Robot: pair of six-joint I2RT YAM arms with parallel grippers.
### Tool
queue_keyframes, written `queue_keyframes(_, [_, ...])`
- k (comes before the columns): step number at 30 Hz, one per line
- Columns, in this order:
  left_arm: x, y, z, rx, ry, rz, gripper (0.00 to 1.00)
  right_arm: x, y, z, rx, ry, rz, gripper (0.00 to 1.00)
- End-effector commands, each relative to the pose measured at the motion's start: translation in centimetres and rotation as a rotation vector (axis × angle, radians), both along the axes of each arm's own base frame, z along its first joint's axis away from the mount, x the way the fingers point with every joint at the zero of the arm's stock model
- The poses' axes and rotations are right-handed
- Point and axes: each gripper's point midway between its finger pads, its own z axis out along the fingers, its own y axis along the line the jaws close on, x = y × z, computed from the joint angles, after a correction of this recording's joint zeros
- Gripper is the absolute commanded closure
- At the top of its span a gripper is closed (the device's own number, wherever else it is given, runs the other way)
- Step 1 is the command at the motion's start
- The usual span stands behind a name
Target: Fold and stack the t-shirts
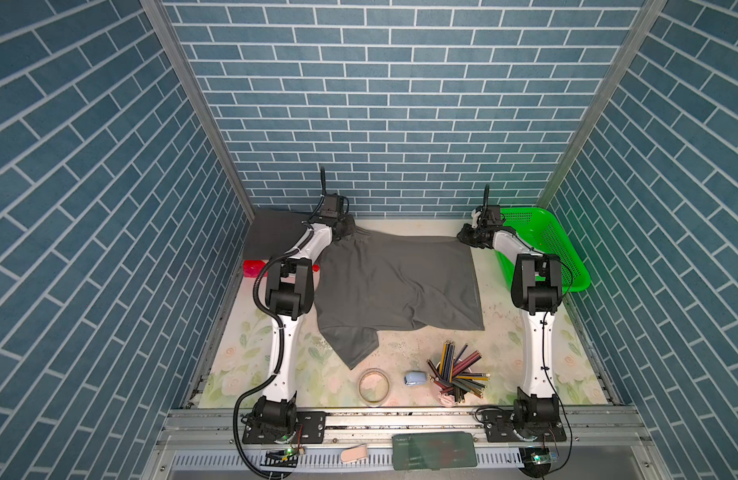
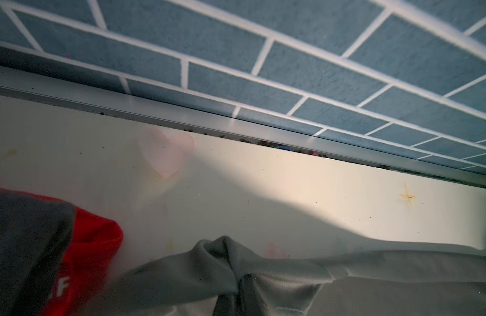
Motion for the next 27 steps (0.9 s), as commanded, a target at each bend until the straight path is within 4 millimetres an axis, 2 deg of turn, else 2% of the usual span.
queue_keyframes(1, [-0.2, -0.7, 0.2, 0.015, 0.001, -0.014, 1.0, 0.5, 0.1, 0.7, 0.021, 0.004, -0.03, 0.65])
queue_keyframes(10, [-0.7, -0.8, 0.9, 0.0, -0.004, -0.013, 1.0, 0.7, 0.2, 1.2, 0.076, 0.037, -0.103, 0.64])
queue_keyframes(21, [-1.4, -0.7, 1.4, -0.002, -0.006, -0.016, 1.0, 0.4, -0.9, -0.7, 0.054, 0.095, -0.186, 0.68])
queue_keyframes(27, [-1.7, -0.7, 1.9, -0.007, -0.013, -0.017, 1.0, 0.8, -0.7, -0.2, 0.063, 0.074, -0.191, 0.85])
